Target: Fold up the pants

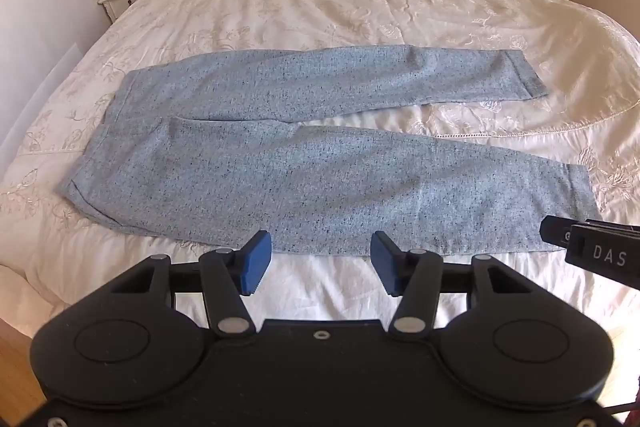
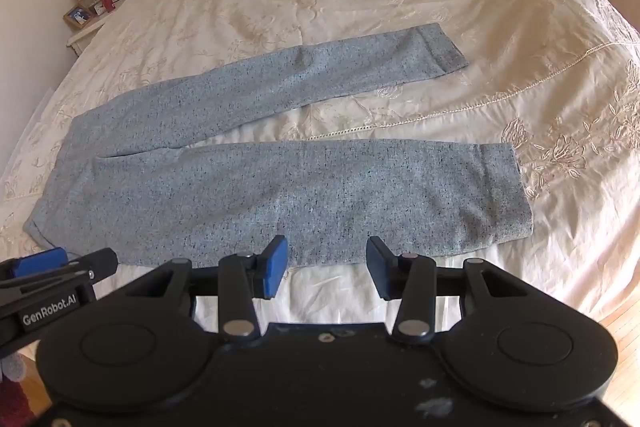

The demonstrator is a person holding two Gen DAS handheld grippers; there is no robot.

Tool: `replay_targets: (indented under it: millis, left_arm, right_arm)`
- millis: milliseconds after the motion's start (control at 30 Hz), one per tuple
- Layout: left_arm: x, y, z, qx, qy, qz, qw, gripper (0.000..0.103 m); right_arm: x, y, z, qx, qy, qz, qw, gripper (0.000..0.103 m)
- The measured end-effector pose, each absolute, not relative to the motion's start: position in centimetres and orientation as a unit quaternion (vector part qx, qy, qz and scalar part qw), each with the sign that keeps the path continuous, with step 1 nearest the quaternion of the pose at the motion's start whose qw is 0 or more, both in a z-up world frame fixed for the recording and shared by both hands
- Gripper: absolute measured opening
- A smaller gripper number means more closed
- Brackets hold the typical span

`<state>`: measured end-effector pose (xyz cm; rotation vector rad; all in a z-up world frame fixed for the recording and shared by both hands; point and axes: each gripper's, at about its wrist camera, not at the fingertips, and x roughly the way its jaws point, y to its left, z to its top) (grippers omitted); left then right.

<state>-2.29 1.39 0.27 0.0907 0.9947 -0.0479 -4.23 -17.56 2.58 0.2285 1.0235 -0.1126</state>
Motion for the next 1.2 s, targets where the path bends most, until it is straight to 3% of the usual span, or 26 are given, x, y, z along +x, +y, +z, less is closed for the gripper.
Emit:
replay_targets:
  millis: [1200]
  left_arm:
    - [-2.8, 2.3, -0.5, 0.032, 0.492, 0.000, 0.870, 0.060]
  right_arm:
    - [-4.2, -16.1, 2.2, 0.080, 0.489, -0.023, 0.868, 0.047]
